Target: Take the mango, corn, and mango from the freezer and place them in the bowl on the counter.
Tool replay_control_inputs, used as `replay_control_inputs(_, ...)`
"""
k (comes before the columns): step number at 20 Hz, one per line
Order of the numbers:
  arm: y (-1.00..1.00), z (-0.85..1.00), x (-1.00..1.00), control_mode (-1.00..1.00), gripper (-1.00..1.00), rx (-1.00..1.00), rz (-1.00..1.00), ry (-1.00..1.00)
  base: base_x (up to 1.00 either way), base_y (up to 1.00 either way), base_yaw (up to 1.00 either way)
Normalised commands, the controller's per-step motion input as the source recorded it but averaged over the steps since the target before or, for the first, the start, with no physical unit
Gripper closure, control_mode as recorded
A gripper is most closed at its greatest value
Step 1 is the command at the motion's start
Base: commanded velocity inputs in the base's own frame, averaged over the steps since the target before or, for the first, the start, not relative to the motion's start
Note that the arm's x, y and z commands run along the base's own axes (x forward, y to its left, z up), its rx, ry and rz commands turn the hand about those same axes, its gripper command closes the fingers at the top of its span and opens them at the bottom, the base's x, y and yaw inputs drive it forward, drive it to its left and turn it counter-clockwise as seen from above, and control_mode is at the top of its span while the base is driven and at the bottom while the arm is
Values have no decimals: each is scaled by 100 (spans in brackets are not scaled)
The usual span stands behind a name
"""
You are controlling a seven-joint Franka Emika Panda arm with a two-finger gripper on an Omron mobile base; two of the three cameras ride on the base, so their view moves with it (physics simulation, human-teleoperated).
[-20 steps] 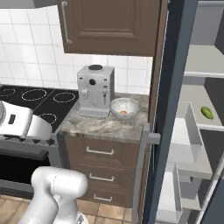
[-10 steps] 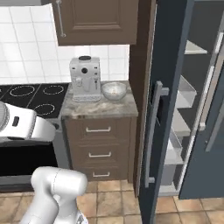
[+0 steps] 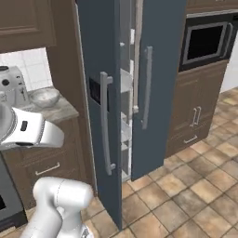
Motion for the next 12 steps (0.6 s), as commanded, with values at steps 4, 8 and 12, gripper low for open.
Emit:
replay_control_inputs(4, 0, 0, 0, 100, -100, 0, 0, 0, -11, -1, -80)
replay_control_inputs(8, 0, 0, 0, 100, -100, 0, 0, 0, 0, -40, -67)
replay_control_inputs(12, 0, 0, 0, 100, -100, 0, 0, 0, 13, -48, -58)
